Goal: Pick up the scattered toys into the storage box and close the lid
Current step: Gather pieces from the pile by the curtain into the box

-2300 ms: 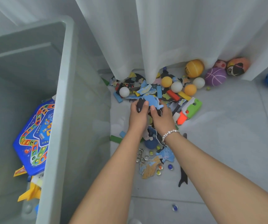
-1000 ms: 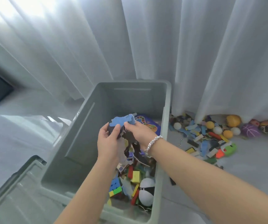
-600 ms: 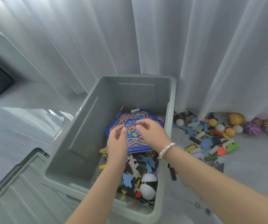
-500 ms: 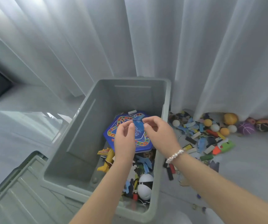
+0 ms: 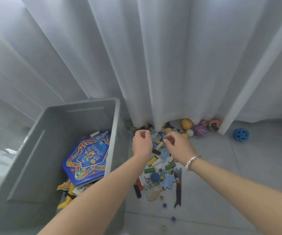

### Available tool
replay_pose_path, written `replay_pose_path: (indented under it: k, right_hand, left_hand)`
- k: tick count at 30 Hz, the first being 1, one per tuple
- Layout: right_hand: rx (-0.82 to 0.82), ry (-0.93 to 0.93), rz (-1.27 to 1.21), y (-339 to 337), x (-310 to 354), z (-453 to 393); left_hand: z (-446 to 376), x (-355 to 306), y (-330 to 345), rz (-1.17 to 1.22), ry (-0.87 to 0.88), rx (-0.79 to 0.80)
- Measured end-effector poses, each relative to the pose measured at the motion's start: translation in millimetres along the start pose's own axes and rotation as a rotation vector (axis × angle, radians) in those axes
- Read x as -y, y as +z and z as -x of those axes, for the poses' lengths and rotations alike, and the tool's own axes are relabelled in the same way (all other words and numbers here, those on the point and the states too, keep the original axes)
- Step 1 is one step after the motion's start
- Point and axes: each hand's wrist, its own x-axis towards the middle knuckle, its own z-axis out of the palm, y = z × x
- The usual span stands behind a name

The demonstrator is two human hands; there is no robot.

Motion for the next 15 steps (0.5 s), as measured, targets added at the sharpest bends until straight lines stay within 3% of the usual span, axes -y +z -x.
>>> replay_pose_path:
  k: [9, 15]
  right_hand:
    - [-0.055, 0.161, -0.029, 33, -109, -62]
    - [-0.022, 0.184, -0.030, 53, -155, -83]
  left_hand:
    - [-82, 72, 93, -0.202, -0.046, -0.008]
    - [-115, 106, 133, -0.327, 0.111, 0.045]
